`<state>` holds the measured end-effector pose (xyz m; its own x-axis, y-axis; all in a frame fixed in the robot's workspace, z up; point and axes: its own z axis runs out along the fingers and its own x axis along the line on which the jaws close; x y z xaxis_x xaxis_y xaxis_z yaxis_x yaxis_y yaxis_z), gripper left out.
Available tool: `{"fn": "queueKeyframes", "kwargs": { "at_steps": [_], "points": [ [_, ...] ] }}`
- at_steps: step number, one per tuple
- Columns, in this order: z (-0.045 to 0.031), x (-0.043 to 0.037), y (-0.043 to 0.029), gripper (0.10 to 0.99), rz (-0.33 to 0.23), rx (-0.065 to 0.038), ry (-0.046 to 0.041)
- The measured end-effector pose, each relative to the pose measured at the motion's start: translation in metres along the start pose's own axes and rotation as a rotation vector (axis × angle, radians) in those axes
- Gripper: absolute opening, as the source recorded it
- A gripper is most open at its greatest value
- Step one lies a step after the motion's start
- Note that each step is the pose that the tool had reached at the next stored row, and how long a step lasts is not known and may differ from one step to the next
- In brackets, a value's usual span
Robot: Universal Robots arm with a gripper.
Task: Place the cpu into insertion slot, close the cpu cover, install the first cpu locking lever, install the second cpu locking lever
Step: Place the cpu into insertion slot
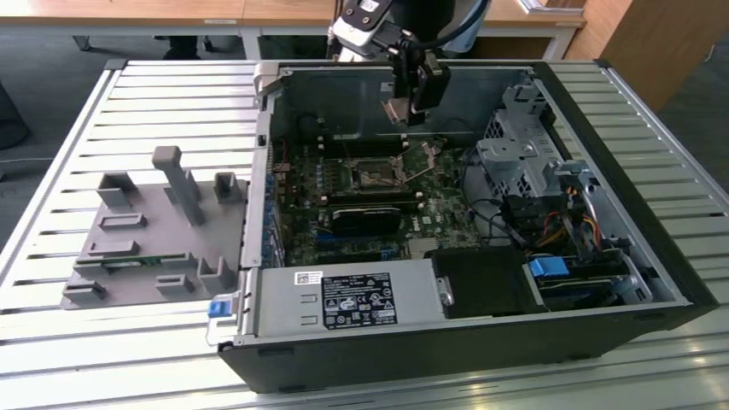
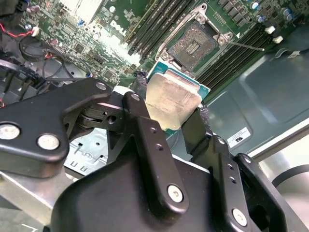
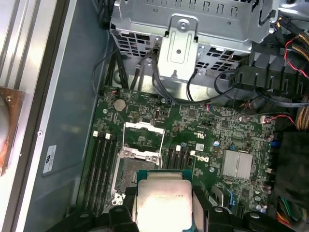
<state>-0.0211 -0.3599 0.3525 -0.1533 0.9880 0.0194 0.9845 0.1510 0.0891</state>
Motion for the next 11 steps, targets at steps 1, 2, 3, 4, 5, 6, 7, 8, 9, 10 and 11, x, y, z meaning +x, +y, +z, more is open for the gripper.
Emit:
{"fn": "queueKeyframes", "kwargs": {
  "at_steps": [1, 2, 3, 4, 5, 6, 7, 8, 9, 10, 11],
  "points": [
    [0.0, 0.0, 0.0, 0.541, 0.006, 0.0, -0.0006],
    [0.0001, 0.0, 0.0, 0.541, 0.011, 0.0, -0.0011],
    [0.0002, 0.0, 0.0, 0.541, 0.017, 0.0, -0.0015],
    [0.0004, 0.0, 0.0, 0.541, 0.023, 0.0, -0.002],
    [0.0005, 0.0, 0.0, 0.541, 0.028, -0.001, -0.0025],
    [0.0006, 0.0, -0.0001, 0.541, 0.033, -0.001, -0.003],
    [0.0007, 0.0, -0.0001, 0.541, 0.038, -0.001, -0.0035],
    [0.0008, 0.0, -0.0001, 0.541, 0.043, -0.001, -0.0039],
    [0.0009, 0.0, -0.0001, 0.541, 0.048, -0.001, -0.0043],
    [0.001, 0.0, -0.0001, 0.541, 0.052, -0.001, -0.0047],
    [0.0011, 0.0, -0.0001, 0.541, 0.057, -0.001, -0.0052]
  ]
}}
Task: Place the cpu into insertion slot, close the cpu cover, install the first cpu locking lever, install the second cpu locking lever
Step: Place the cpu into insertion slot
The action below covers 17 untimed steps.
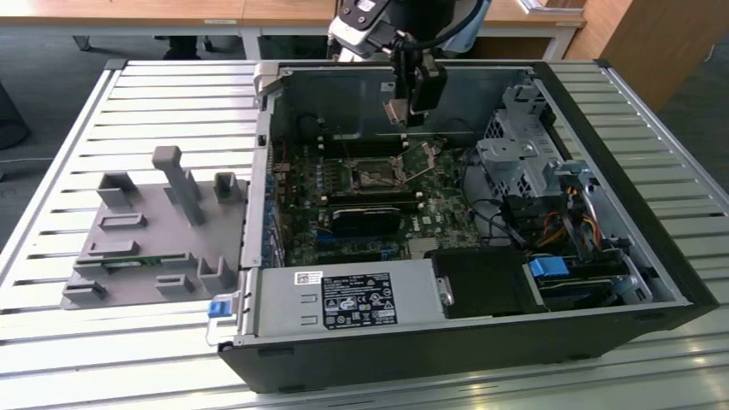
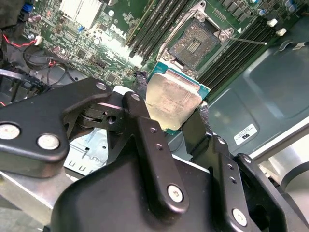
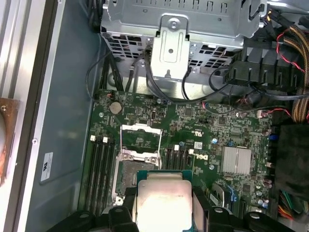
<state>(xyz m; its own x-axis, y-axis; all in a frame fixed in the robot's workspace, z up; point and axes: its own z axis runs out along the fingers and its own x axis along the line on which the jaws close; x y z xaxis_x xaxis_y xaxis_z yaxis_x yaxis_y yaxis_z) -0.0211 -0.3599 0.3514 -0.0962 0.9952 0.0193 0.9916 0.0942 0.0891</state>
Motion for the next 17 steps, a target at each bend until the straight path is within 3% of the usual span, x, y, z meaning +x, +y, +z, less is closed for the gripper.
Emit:
{"fn": "queueKeyframes", "kwargs": {
  "at_steps": [17],
  "points": [
    [0.0018, 0.0, -0.0002, 0.541, 0.078, -0.002, -0.0069]
  ]
}}
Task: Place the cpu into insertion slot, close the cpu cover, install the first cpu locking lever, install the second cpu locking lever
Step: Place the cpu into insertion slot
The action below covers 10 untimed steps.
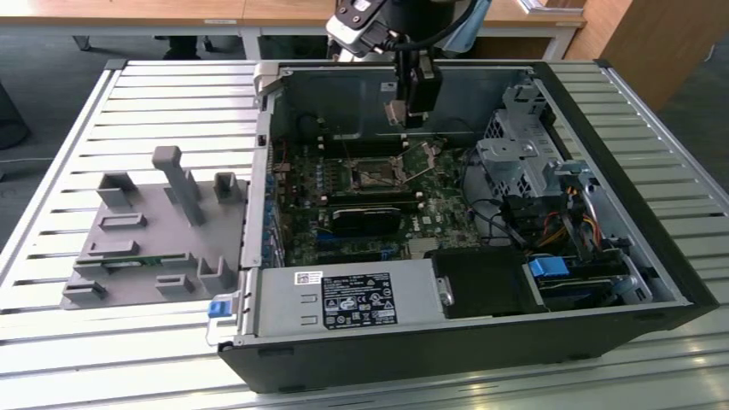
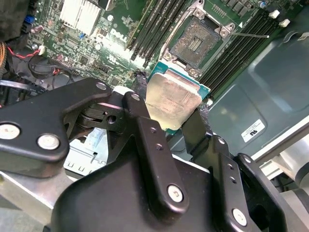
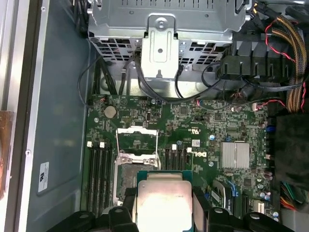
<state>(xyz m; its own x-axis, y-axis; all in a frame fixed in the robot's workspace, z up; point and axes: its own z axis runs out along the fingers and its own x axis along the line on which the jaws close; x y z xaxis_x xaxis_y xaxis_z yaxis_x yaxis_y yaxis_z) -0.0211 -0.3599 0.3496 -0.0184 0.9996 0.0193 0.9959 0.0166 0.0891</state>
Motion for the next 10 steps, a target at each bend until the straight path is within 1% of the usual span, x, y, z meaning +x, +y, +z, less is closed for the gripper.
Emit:
{"fn": "queueKeyframes", "kwargs": {
  "at_steps": [10],
  "points": [
    [0.0012, 0.0, -0.0001, 0.541, 0.046, -0.001, -0.0041]
  ]
}}
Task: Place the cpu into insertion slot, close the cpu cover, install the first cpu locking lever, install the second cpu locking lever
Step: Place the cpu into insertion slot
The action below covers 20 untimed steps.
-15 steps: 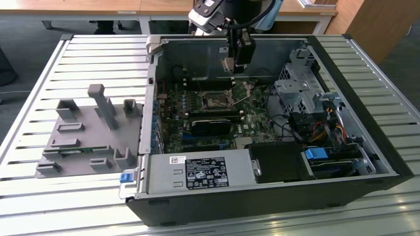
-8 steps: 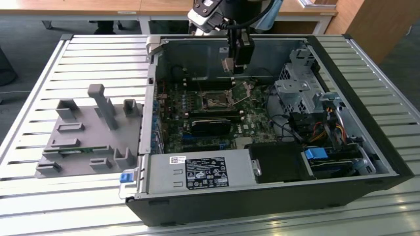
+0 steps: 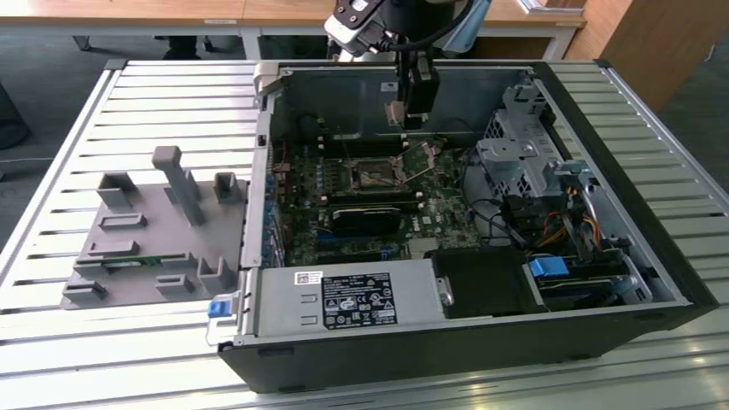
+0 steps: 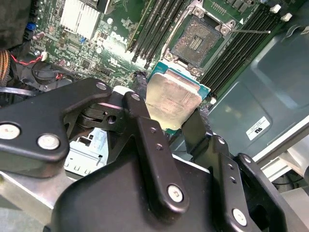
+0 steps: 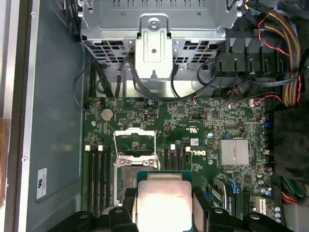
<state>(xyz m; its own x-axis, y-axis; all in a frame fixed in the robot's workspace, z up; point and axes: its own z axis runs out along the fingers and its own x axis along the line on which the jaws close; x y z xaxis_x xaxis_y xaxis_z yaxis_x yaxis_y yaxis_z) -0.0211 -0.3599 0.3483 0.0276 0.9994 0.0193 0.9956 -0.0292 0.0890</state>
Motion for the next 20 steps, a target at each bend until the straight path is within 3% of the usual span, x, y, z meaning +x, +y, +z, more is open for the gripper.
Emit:
{"fn": "queueKeyframes", "kwargs": {
  "at_steps": [12, 20],
  "points": [
    [0.0042, -0.0001, -0.0004, 0.541, 0.042, -0.001, -0.0038],
    [0.0157, -0.0006, -0.0018, 0.541, 0.039, -0.001, -0.0035]
  ]
}}
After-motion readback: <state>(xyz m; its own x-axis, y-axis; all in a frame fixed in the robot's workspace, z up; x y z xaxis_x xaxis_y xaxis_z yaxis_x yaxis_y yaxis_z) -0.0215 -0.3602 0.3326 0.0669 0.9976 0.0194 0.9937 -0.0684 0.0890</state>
